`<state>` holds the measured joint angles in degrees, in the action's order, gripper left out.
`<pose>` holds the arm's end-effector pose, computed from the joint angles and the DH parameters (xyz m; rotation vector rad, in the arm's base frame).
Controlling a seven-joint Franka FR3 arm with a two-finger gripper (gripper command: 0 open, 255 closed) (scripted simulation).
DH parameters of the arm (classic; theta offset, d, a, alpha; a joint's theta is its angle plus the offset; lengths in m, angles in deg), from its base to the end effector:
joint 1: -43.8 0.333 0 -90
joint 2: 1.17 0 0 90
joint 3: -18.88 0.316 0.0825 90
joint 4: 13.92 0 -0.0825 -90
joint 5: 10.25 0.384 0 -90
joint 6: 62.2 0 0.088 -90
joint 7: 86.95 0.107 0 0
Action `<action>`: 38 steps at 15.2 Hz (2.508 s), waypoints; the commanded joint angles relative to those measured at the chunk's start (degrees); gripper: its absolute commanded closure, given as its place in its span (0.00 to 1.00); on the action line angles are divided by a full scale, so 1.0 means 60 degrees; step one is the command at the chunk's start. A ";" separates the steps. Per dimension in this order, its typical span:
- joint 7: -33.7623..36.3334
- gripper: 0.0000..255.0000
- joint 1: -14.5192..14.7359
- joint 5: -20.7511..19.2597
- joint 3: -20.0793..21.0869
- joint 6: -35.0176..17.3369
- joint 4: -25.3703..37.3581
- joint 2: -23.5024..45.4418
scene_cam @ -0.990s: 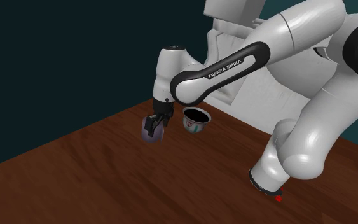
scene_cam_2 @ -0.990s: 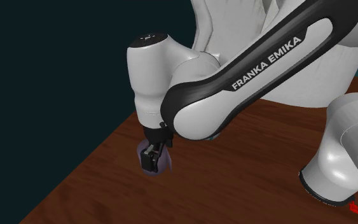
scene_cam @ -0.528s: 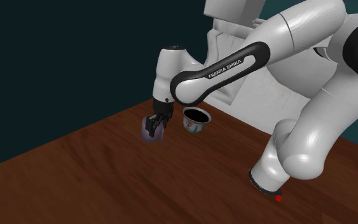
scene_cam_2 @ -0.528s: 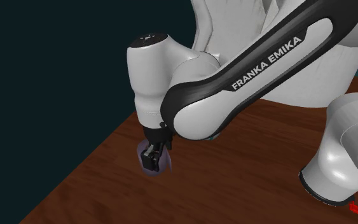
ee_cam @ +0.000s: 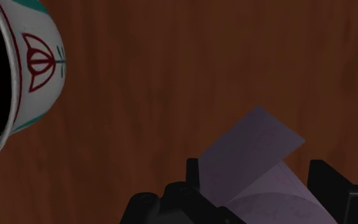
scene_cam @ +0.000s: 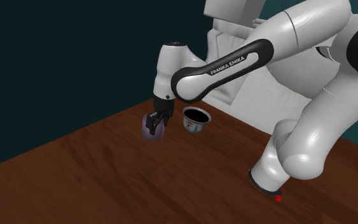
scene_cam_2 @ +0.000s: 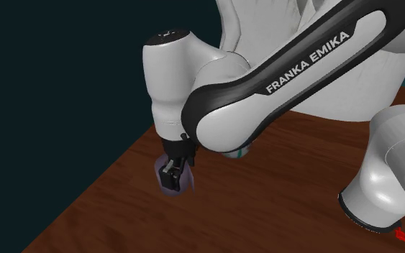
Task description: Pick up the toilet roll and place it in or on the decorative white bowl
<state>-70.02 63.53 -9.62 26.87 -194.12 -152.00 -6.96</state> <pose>0.4223 0.2220 0.3503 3.1206 0.2819 -0.0072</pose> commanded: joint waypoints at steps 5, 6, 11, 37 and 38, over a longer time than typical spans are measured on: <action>-0.0040 1.00 0.0011 0.0065 -0.0013 0.0793 0.0362 -0.0437; -0.0048 1.00 0.0012 0.0074 -0.0016 0.0928 0.0428 -0.0506; -0.0083 1.00 0.0015 0.0112 -0.0037 0.1600 0.0788 -0.0821; -0.1481 1.00 -0.0477 -0.0042 -0.1036 0.4260 0.0976 -0.3289; -0.1673 1.00 -0.0555 -0.0105 -0.1181 0.4317 0.0800 -0.3522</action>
<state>-78.82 60.64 -9.93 20.66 -168.69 -145.91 -26.31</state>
